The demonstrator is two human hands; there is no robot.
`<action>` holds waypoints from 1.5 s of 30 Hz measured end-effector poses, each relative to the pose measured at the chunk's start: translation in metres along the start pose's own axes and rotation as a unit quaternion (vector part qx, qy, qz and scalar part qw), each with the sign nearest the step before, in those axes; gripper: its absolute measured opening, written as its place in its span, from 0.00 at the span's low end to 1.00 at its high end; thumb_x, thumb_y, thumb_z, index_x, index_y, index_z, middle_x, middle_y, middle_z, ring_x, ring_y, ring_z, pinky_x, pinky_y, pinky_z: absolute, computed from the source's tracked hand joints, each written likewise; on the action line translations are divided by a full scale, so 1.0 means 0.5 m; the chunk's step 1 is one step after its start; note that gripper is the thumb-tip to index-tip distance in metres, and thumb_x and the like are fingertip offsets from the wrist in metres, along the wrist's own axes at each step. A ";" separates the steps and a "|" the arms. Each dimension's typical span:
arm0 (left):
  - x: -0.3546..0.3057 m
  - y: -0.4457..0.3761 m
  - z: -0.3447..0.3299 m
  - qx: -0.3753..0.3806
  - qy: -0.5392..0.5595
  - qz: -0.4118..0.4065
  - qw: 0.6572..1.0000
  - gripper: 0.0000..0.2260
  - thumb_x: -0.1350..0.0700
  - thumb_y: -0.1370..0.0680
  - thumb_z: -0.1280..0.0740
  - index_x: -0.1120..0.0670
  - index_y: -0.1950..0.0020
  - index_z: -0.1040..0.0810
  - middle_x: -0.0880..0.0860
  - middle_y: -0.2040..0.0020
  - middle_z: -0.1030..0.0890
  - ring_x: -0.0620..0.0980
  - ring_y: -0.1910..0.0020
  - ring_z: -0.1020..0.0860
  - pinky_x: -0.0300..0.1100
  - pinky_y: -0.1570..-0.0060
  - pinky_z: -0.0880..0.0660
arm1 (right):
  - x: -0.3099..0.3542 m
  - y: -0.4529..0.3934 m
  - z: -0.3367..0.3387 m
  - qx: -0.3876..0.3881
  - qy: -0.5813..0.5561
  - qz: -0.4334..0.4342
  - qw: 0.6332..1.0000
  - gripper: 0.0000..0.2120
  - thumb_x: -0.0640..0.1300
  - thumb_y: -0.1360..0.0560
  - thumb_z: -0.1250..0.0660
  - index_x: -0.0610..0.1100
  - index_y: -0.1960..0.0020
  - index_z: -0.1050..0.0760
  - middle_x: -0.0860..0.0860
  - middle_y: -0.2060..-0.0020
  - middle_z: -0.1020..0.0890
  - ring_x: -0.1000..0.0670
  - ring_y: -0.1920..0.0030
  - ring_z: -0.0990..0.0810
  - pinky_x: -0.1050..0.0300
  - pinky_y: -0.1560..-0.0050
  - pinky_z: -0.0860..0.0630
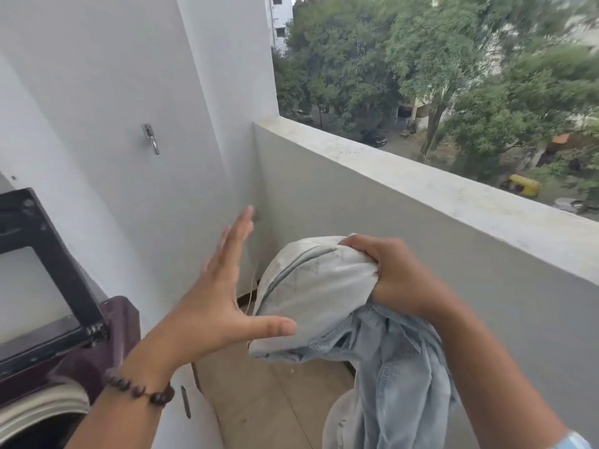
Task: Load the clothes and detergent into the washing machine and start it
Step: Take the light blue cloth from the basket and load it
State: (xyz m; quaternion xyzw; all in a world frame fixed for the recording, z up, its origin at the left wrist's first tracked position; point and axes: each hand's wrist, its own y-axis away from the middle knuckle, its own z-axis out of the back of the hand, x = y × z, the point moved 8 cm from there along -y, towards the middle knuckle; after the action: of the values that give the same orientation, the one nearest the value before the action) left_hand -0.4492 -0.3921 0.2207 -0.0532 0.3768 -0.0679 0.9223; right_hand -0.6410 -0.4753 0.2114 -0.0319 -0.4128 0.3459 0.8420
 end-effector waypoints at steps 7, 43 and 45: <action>-0.104 -0.053 -0.115 -0.063 -0.110 -0.053 0.991 0.55 0.45 0.37 0.22 0.30 0.26 0.59 0.36 0.41 0.25 0.46 0.41 0.24 0.52 0.33 0.31 | 0.059 -0.006 0.014 0.079 0.036 0.080 0.993 0.18 0.42 0.34 0.26 0.50 0.46 0.22 0.54 0.58 0.17 0.54 0.58 0.18 0.50 0.59 0.23; -0.116 -0.005 -0.069 -0.098 0.108 0.066 0.987 0.64 0.35 0.49 0.19 0.26 0.27 0.61 0.34 0.21 0.53 0.27 0.26 0.54 0.40 0.28 0.49 | -0.114 0.028 0.139 -0.024 -0.151 0.048 0.987 0.32 0.42 0.38 0.21 0.56 0.38 0.27 0.59 0.48 0.19 0.58 0.46 0.20 0.57 0.47 0.23; -0.165 -0.030 -0.113 -0.043 -0.061 0.052 0.996 0.65 0.32 0.48 0.22 0.28 0.28 0.69 0.34 0.22 0.59 0.31 0.24 0.61 0.48 0.23 0.57 | -0.069 0.025 0.117 0.017 -0.052 0.107 0.993 0.33 0.45 0.38 0.22 0.54 0.35 0.28 0.57 0.46 0.21 0.55 0.44 0.21 0.50 0.45 0.24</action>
State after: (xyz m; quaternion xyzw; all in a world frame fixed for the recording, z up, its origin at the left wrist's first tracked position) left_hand -0.5484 -0.3960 0.2398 -0.0769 0.3250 0.0001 0.9426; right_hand -0.7045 -0.5003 0.2223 -0.0433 -0.4441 0.4422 0.7781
